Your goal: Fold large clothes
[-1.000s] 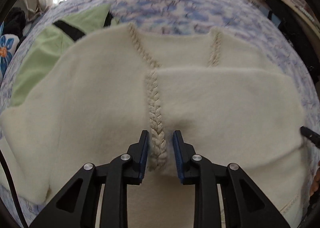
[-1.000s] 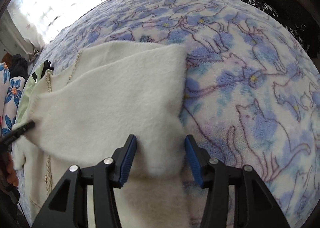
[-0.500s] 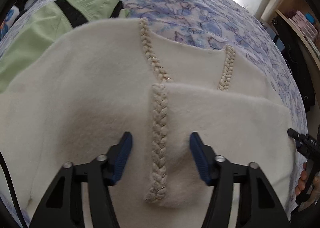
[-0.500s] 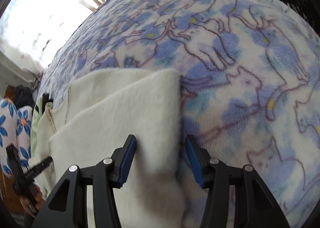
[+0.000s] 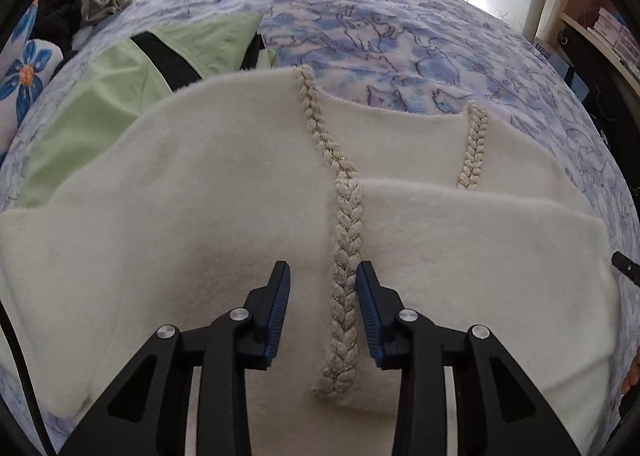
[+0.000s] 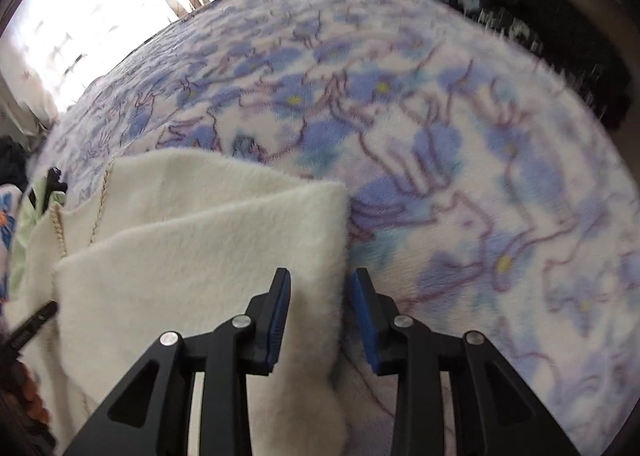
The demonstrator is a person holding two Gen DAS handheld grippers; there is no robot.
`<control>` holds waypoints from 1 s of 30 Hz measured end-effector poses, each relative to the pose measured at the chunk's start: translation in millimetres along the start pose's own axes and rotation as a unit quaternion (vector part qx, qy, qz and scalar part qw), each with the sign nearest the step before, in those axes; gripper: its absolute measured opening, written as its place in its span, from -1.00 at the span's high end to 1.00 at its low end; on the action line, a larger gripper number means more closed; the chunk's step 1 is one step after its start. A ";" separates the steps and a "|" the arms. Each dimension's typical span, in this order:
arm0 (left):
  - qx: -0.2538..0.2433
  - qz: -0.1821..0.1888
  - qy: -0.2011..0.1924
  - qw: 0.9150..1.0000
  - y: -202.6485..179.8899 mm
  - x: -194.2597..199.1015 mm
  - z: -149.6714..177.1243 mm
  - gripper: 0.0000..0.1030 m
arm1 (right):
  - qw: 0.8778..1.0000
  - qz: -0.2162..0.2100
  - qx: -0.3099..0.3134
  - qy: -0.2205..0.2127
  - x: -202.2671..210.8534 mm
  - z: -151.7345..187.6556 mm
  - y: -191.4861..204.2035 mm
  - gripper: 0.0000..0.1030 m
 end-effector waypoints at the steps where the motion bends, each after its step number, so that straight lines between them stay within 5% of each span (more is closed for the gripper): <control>1: -0.007 -0.007 -0.015 1.000 -0.5 8.3 0.4 0.38 | 1.000 0.013 0.007 -0.015 9.9 1.4 3.8 0.38; 4: -0.020 0.019 -0.032 0.999 -18.5 26.1 4.5 0.38 | 0.999 -0.008 0.022 -0.035 31.9 12.4 28.1 0.38; 9: 0.005 0.080 0.011 0.997 -54.6 21.6 22.2 0.38 | 0.992 -0.109 0.057 -0.003 47.2 42.7 91.7 0.38; 11: 0.008 0.072 0.016 0.997 -60.9 17.3 31.8 0.37 | 0.989 -0.131 0.072 0.011 46.9 54.8 113.2 0.38; 14: -0.004 0.033 0.035 0.999 -58.6 2.9 45.5 0.33 | 0.989 -0.099 0.107 0.015 39.1 70.5 120.7 0.38; 20: 0.001 0.055 0.029 0.998 -41.0 3.9 49.2 0.18 | 0.997 -0.018 0.081 0.006 18.5 70.3 42.2 0.59; 23: -0.003 0.053 0.030 0.998 -40.1 1.9 48.9 0.18 | 0.998 -0.039 0.047 0.019 16.4 66.6 12.7 0.98; 30: -0.007 0.033 0.028 0.999 -44.1 0.2 45.9 0.18 | 0.998 -0.019 0.047 0.024 20.0 67.5 17.4 0.94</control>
Point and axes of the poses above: each gripper's, at about its wrist camera, not at the fingertips, and x roughly against the way its jaws point, y to its left, z to its underside, the point moved 5 cm from there along -x, roughly the way its jaws point, and after that the axes turned 7 degrees about z, right-handed, at the moved point
